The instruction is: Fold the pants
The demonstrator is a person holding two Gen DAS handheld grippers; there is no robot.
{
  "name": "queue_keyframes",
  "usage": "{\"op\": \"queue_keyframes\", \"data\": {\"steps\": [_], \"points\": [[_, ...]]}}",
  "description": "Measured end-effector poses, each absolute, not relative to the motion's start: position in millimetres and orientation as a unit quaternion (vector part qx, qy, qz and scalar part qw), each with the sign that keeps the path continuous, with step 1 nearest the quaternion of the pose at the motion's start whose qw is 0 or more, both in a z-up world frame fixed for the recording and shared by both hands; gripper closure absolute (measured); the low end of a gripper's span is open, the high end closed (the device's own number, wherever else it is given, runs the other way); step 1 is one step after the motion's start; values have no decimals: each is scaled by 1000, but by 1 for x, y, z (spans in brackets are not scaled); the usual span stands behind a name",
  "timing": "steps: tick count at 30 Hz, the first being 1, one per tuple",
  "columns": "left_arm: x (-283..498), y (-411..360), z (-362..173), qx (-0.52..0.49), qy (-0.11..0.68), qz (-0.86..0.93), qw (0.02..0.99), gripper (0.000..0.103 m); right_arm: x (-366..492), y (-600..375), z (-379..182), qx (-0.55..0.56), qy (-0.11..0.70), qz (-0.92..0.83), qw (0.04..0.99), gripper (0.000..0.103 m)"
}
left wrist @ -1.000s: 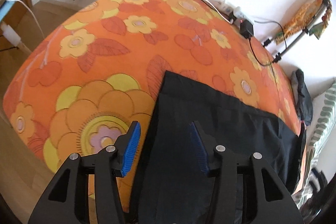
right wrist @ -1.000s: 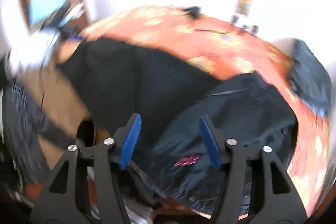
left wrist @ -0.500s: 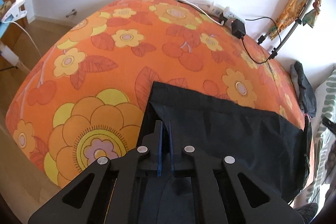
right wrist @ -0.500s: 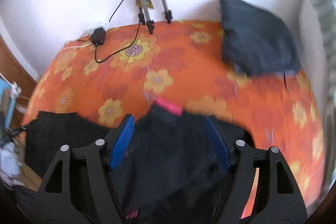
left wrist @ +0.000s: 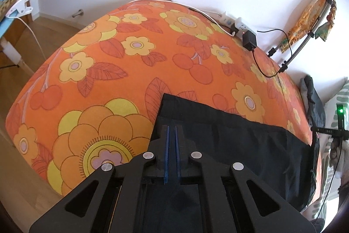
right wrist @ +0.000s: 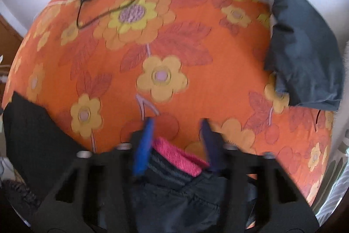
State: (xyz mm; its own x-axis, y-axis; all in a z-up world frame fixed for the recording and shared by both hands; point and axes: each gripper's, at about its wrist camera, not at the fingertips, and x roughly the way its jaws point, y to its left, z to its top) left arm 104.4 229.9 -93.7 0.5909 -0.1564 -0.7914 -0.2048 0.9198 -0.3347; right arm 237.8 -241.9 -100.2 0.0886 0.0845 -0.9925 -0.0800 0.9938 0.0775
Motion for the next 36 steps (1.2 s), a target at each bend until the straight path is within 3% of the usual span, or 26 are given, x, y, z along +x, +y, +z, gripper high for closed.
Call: {"op": "queue_keyframes", "data": {"steps": [3, 6, 15, 17, 19, 20, 23, 32, 36], "points": [[105, 230, -94, -197, 453, 15, 869, 100, 224, -248, -92, 3, 676, 82, 733, 66], [104, 229, -91, -192, 450, 18, 872, 100, 208, -257, -80, -6, 677, 90, 730, 74], [106, 224, -95, -192, 458, 16, 868, 100, 138, -305, -49, 14, 660, 45, 750, 74], [106, 221, -94, -188, 458, 15, 869, 100, 119, -309, -47, 12, 654, 27, 756, 67], [107, 219, -93, -187, 457, 14, 869, 100, 104, -315, -44, 17, 646, 2, 763, 42], [107, 219, -93, -187, 458, 13, 869, 100, 99, -318, -43, 21, 640, -6, 768, 39], [107, 218, -93, -188, 459, 13, 868, 100, 80, -334, -42, 75, 633, -18, 770, 37], [109, 218, -98, -190, 467, 12, 864, 100, 11, -385, -50, 387, 571, 29, 723, 35], [110, 214, -99, -185, 469, 10, 863, 100, 3, -389, -51, 422, 553, 37, 718, 30]]}}
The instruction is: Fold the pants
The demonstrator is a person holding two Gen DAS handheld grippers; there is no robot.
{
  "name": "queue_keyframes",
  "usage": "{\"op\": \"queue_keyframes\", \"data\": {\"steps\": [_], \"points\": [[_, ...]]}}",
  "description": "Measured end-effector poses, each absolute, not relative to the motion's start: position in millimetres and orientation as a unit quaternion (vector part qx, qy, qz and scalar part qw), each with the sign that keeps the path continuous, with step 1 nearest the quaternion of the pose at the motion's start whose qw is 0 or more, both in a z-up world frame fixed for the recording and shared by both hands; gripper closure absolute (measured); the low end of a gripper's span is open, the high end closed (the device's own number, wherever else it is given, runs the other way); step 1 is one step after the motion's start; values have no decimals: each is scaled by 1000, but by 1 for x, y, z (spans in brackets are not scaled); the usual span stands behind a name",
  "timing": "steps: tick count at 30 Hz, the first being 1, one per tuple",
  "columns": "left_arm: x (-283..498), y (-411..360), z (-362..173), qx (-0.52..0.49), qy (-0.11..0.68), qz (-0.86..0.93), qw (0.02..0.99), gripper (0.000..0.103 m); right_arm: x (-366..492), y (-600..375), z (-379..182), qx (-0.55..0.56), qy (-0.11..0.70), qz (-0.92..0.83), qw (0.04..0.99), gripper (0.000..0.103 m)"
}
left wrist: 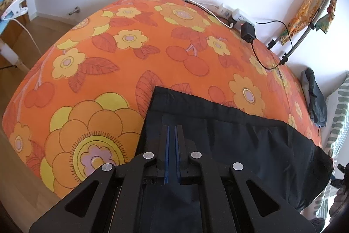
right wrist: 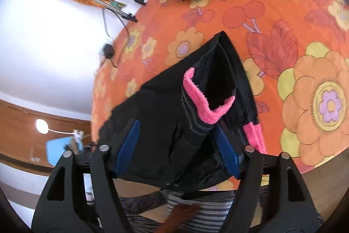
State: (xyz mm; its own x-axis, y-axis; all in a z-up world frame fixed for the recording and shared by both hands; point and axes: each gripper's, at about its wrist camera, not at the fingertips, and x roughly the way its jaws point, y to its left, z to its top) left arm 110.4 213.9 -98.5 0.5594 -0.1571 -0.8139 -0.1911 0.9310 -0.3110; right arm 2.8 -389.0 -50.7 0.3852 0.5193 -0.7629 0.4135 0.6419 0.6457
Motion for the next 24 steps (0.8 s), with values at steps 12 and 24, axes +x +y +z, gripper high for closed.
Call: {"op": "queue_keyframes", "data": {"steps": [12, 24], "points": [[111, 224, -93, -191, 459, 23, 867, 100, -11, -377, -52, 267, 593, -53, 758, 91], [113, 260, -99, -222, 469, 15, 855, 94, 22, -330, -8, 84, 569, -40, 817, 61]]}}
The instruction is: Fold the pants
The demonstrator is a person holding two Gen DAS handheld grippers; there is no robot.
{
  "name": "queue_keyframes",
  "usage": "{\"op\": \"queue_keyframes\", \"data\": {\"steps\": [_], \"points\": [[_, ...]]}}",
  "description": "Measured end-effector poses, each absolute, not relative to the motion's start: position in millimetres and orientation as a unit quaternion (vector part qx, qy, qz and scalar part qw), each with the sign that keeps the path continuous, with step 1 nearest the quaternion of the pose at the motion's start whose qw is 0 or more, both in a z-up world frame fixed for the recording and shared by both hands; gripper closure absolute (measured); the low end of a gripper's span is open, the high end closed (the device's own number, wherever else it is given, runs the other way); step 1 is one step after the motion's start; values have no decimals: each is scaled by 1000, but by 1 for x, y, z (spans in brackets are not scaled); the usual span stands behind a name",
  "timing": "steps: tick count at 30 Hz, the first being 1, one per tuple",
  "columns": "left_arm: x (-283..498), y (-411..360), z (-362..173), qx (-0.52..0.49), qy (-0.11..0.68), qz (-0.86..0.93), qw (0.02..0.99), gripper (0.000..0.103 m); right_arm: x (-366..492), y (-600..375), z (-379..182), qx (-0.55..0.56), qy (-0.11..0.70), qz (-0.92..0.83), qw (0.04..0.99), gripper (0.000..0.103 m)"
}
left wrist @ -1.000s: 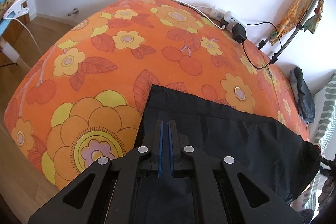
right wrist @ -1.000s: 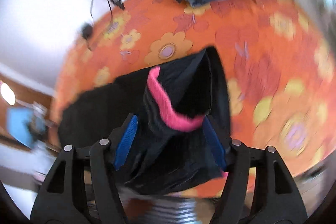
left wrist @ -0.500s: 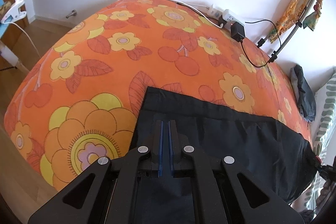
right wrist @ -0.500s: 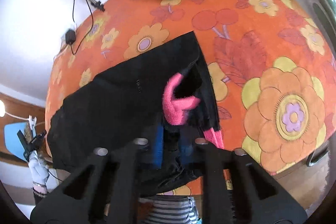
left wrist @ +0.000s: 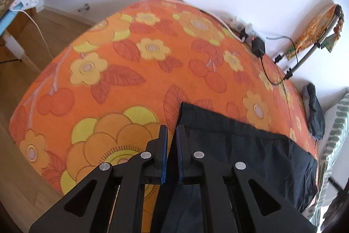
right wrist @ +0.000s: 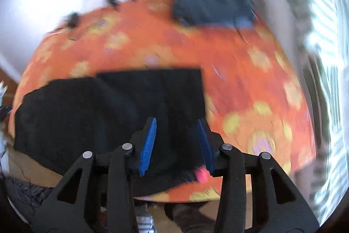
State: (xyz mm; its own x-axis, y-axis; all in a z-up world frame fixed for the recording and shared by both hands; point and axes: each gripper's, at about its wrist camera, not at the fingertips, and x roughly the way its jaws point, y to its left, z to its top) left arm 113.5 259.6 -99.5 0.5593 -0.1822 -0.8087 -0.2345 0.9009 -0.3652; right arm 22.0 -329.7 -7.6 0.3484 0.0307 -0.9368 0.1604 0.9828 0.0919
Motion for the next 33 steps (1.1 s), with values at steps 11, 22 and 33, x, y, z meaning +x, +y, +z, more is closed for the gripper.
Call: {"op": "queue_keyframes", "data": {"steps": [11, 22, 33], "points": [[117, 246, -118, -239, 502, -15, 831, 61, 130, -140, -19, -82, 521, 270, 806, 30], [114, 240, -120, -217, 498, -21, 840, 88, 192, -31, -114, -157, 561, 353, 732, 39], [110, 216, -98, -129, 461, -13, 878, 101, 177, -24, -114, -172, 549, 371, 729, 93]]}}
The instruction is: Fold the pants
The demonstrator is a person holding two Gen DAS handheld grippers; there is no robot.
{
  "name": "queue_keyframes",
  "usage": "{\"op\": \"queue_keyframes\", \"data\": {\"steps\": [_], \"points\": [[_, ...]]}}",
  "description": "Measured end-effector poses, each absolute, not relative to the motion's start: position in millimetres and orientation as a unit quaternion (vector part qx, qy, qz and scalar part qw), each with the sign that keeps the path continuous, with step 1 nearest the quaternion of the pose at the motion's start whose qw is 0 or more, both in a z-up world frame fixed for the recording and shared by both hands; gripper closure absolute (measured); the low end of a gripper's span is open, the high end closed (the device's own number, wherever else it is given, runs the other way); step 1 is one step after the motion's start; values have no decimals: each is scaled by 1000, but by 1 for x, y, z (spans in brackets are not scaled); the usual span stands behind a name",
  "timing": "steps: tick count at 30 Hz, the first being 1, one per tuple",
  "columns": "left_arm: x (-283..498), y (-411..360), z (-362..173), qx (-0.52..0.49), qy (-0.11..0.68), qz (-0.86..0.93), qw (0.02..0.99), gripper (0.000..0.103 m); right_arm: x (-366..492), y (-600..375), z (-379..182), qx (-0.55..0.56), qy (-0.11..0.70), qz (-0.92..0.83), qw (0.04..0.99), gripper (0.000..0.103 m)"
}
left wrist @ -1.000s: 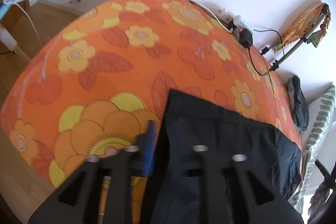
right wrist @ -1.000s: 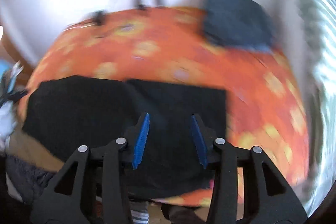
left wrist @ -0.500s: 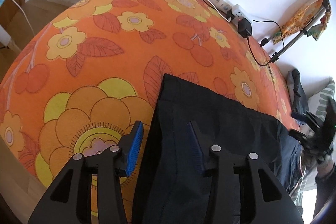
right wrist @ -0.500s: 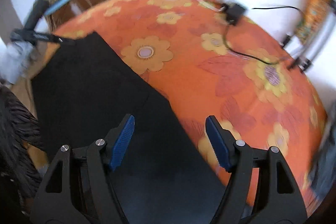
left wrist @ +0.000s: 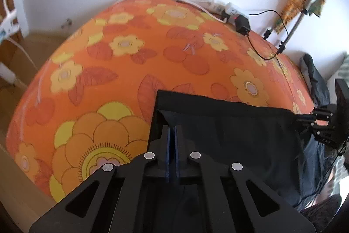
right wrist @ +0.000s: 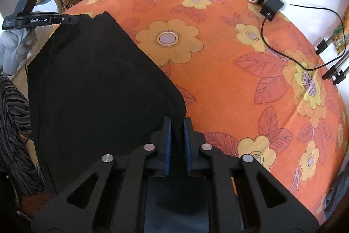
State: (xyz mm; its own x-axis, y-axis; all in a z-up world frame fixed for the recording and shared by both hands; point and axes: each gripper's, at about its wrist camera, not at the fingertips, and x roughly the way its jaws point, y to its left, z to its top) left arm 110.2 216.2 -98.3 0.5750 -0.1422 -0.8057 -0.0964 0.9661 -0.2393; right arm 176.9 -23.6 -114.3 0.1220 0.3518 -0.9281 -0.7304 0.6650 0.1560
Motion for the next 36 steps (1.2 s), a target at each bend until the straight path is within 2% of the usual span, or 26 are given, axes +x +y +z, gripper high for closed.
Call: {"op": "queue_keyframes", "data": {"steps": [5, 12, 15, 16, 17, 20, 23, 25, 27, 28, 30, 36], "points": [[119, 210, -97, -106, 455, -11, 884, 102, 173, -23, -107, -183, 534, 366, 740, 94], [133, 234, -99, -135, 448, 9, 884, 103, 179, -27, -112, -171, 541, 357, 742, 94], [129, 246, -105, -175, 457, 2, 872, 103, 178, -29, -110, -170, 537, 361, 743, 85], [128, 247, -107, -180, 460, -1, 870, 102, 178, -30, -108, -168, 535, 366, 743, 85], [127, 247, -110, -185, 466, -9, 865, 98, 177, -30, -107, -167, 532, 373, 741, 84], [126, 243, -116, -188, 484, -3, 855, 58, 176, -26, -107, -176, 529, 382, 737, 72], [127, 235, -117, -186, 487, -13, 853, 58, 175, -19, -110, -190, 528, 384, 734, 72], [128, 227, -118, -178, 488, -23, 854, 59, 173, -18, -110, -192, 527, 388, 732, 72], [128, 217, -118, -151, 489, -23, 859, 82, 170, -19, -108, -196, 523, 391, 731, 73], [128, 214, -118, -133, 487, -18, 863, 84, 168, -19, -107, -198, 523, 392, 731, 75], [125, 210, -114, -112, 480, -17, 870, 98, 165, -19, -104, -205, 518, 394, 731, 76], [117, 206, -103, -107, 460, -34, 881, 102, 167, -14, -99, -221, 506, 391, 737, 75]]}}
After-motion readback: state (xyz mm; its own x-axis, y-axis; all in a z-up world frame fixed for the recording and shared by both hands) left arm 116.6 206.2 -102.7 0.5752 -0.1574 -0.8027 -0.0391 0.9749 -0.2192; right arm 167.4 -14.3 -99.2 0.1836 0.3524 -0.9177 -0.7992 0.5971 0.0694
